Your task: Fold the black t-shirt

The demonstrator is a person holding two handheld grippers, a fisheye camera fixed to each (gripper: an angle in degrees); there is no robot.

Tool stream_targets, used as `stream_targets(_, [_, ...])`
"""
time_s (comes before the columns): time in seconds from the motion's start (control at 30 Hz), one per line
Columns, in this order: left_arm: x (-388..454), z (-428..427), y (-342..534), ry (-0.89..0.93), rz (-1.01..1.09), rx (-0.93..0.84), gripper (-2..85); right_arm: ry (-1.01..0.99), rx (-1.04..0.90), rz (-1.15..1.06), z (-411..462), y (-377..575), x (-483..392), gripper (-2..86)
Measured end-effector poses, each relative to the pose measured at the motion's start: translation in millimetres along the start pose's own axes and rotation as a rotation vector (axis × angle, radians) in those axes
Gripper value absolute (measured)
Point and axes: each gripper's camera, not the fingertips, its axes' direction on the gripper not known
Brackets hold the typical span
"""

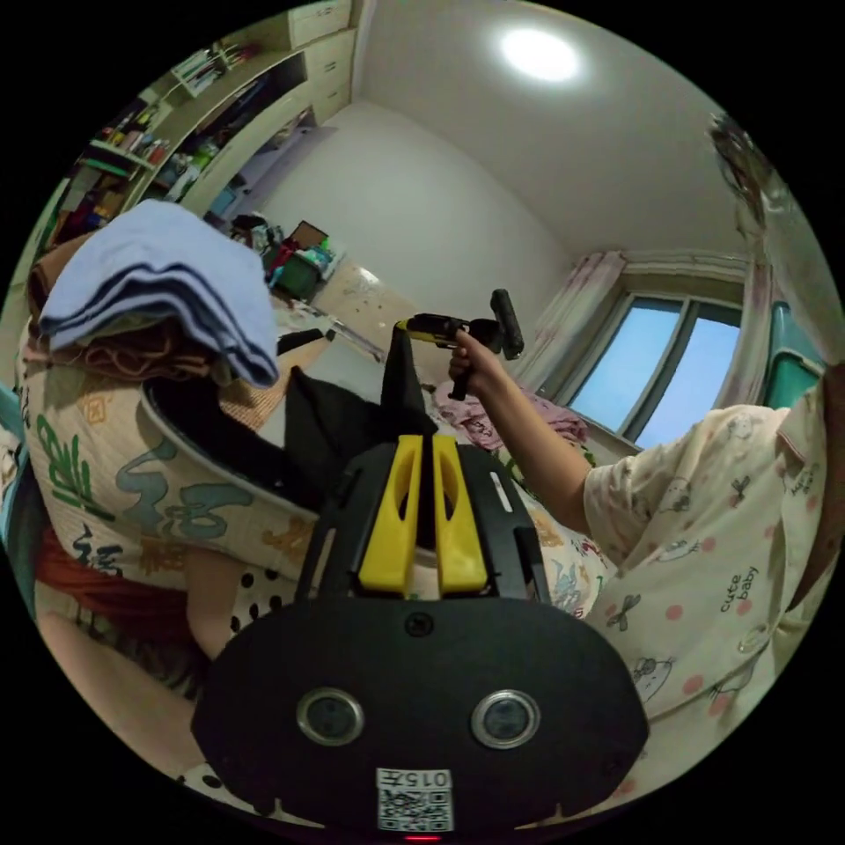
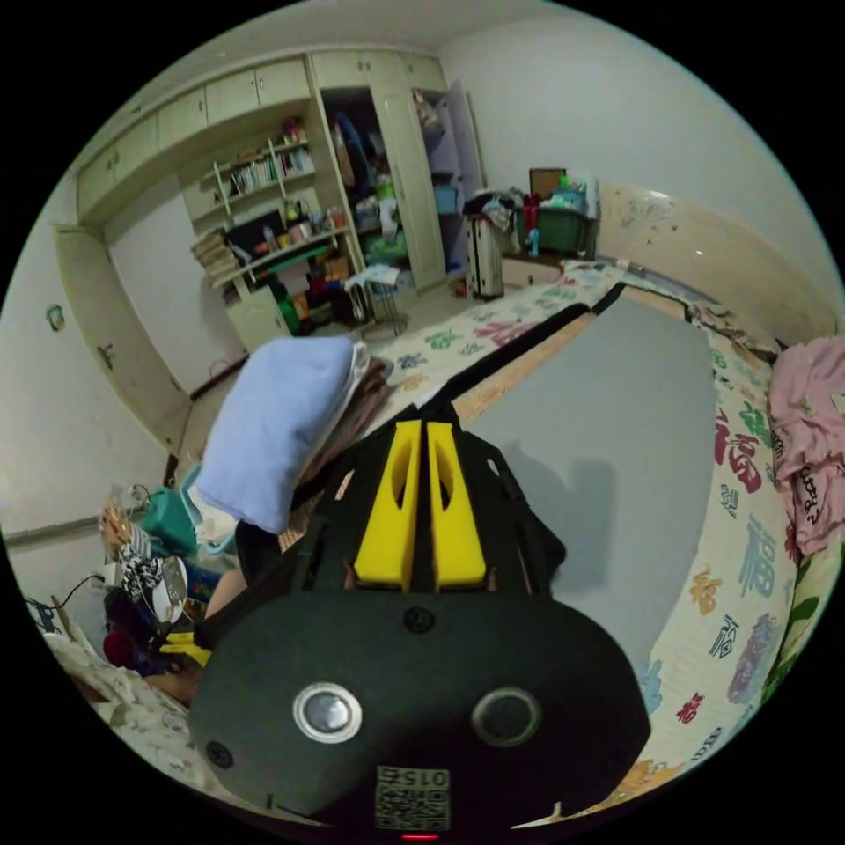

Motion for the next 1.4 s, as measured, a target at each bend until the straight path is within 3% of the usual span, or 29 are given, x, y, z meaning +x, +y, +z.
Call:
stream_targets(0.1, [18.6, 4.2, -2.3, 0.004, 0.056, 0.049, 0.4, -0.041, 0.025, -0.040, -24.4, -7.9, 3.8, 0.2])
stream_targets(0.2, [29.6, 5.5, 0.1, -0.109, 0.094, 0.068, 0.4, -0.015, 0.008, -0.095, 14.5, -15.1, -13.0, 0.3])
stream_targets(0.37, [-2.2, 19.3, 24.0, -0.300, -0.058, -0.032, 0.5, -0.111, -0.340, -0.039, 197.7, -6.6, -14.4, 1.3])
stream_targets(0.47, [-16.4, 32.3, 39.2, -0.368, -0.127, -0.072, 0.8, -0.146, -0.400, 0.030, 238.0, 3.1, 3.2, 3.4])
stream_targets(0.6, [-6.3, 47.1, 34.3, -0.365, -0.096, -0.099, 2.6, -0.230, -0.282, -0.001, 198.1, 2.0, 32.2, 6.1])
stream_targets(0.77, [19.6, 56.5, 14.4, -0.426, -0.002, -0.105, 4.9, -0.202, -0.030, -0.014, 89.0, 14.8, 117.8, 8.0])
stream_targets(1.03, [61.3, 94.6, -59.2, -0.450, 0.219, -0.078, 1.4, -0.132, -0.159, 0.032, 81.7, 82.6, 200.0, 5.5])
stream_targets(1.17, [54.7, 184.8, -130.0, -0.365, 0.313, -0.275, 0.1, -0.081, -0.224, -0.034, 117.3, 88.3, 192.9, 2.3])
stream_targets(1.3, [24.3, 299.1, -201.0, -0.272, 0.250, -0.350, 0.3, -0.031, -0.265, -0.083, 151.0, 80.2, 187.7, 0.4])
stream_targets(1.4, [-1.5, 391.3, -228.4, -0.409, 0.259, -0.471, 0.6, 0.041, -0.344, -0.110, 185.7, 76.8, 195.3, -0.3])
